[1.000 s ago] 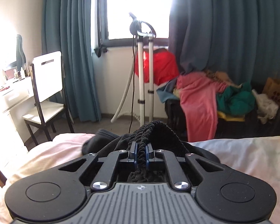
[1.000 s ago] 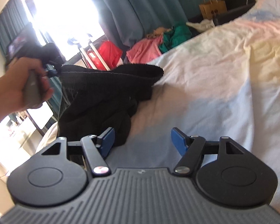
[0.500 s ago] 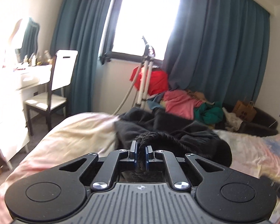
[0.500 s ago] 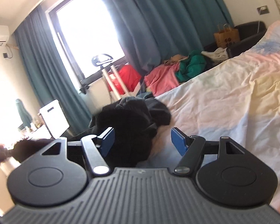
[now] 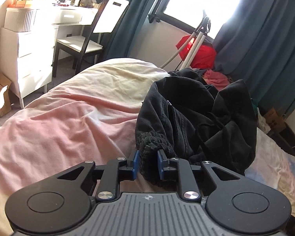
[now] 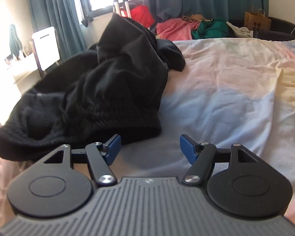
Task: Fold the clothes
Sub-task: 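Grasp the waistband with the right gripper while the left gripper holds its grip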
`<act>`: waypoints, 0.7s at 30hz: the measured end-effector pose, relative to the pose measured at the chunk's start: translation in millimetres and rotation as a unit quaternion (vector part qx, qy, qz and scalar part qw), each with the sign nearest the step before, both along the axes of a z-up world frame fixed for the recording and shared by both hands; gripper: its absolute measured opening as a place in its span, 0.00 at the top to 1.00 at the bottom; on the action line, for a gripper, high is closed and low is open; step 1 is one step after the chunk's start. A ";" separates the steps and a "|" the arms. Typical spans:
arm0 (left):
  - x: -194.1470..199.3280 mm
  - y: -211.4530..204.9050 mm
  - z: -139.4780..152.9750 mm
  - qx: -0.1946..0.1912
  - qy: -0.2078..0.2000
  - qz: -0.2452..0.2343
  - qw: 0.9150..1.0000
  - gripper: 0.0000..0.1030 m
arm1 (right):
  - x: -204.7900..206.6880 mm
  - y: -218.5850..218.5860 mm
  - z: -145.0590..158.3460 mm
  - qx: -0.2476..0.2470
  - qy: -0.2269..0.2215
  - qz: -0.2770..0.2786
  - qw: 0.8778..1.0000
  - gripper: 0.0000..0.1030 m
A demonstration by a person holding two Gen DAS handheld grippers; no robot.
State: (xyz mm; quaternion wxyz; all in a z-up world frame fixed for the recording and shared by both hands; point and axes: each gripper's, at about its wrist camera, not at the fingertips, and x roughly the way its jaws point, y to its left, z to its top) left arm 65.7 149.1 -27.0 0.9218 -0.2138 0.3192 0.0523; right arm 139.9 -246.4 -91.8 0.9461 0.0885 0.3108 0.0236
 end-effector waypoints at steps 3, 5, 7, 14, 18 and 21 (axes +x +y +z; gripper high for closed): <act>9.1 -8.6 -4.2 0.024 0.023 -0.007 0.999 0.58 | 20.2 7.1 -18.1 -0.022 0.009 -0.008 1.000 0.33; 21.5 -20.7 -12.0 0.065 0.054 -0.032 0.996 0.55 | 36.1 12.0 -30.7 -0.045 0.014 -0.020 0.999 0.33; 25.7 -25.6 -19.1 0.079 0.059 -0.038 0.994 0.56 | 48.6 12.5 -40.2 -0.044 0.003 -0.023 0.999 0.33; 28.8 -24.3 -22.0 0.092 0.007 -0.006 0.996 0.56 | 71.8 19.5 -45.0 -0.046 -0.073 -0.003 0.996 0.68; 34.3 -17.1 -23.3 0.077 -0.009 0.005 0.997 0.58 | 61.6 19.3 -32.6 -0.056 -0.080 -0.006 0.995 0.79; 38.0 -8.2 -23.3 0.037 -0.018 0.015 0.999 0.74 | 38.8 17.4 -7.4 -0.060 -0.093 -0.006 0.994 0.83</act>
